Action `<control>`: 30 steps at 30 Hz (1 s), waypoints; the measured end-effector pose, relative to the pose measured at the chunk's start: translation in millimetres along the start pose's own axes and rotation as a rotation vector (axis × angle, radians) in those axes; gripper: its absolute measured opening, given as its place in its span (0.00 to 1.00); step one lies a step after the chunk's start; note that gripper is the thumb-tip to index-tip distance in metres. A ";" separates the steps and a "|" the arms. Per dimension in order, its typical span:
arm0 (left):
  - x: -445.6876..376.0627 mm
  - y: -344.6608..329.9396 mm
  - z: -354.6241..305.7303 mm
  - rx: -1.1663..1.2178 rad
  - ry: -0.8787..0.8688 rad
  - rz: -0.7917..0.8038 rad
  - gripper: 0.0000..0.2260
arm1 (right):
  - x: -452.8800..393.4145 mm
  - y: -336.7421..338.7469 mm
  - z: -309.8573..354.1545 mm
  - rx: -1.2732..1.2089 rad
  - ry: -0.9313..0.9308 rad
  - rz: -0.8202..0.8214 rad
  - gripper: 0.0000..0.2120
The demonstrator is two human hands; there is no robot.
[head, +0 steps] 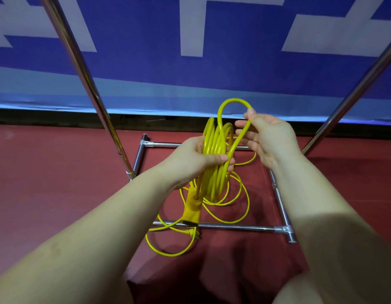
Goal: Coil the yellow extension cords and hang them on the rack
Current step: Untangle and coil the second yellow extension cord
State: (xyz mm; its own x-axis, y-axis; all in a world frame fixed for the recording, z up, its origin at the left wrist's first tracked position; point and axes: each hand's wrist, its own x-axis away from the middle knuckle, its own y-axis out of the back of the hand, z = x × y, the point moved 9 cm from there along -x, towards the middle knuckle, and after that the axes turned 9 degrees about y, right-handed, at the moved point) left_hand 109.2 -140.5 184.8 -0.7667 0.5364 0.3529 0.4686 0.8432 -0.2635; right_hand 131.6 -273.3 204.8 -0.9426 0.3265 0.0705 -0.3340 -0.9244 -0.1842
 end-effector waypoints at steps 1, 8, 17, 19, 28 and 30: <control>-1.0 4.2 -1.7 0.033 -0.011 -0.036 0.06 | -1.1 -2.6 -1.2 0.023 -0.012 0.030 0.12; -1.7 48.4 -20.6 0.285 -0.108 -0.263 0.05 | 25.9 -44.7 -30.8 0.688 0.060 0.623 0.09; 7.9 73.8 -29.6 0.383 -0.162 -0.416 0.04 | 32.2 -56.6 -29.9 0.725 0.165 0.678 0.09; 11.0 86.6 -33.7 0.393 -0.193 -0.470 0.04 | 40.7 -54.9 -45.6 0.895 0.084 0.800 0.12; 9.7 119.5 -21.9 0.164 -0.125 -0.649 0.04 | 9.4 -10.5 14.3 0.490 0.343 0.157 0.12; 6.7 115.3 -18.9 0.064 -0.082 -0.629 0.06 | 9.9 -0.1 28.4 0.561 0.441 0.033 0.12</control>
State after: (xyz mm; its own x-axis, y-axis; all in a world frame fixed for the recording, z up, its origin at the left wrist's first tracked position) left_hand 166.4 -38.9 173.7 -0.9190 -0.0672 0.3884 -0.1071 0.9909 -0.0820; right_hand 122.4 -275.5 233.4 -0.9059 0.2367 -0.3512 -0.3643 -0.8585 0.3609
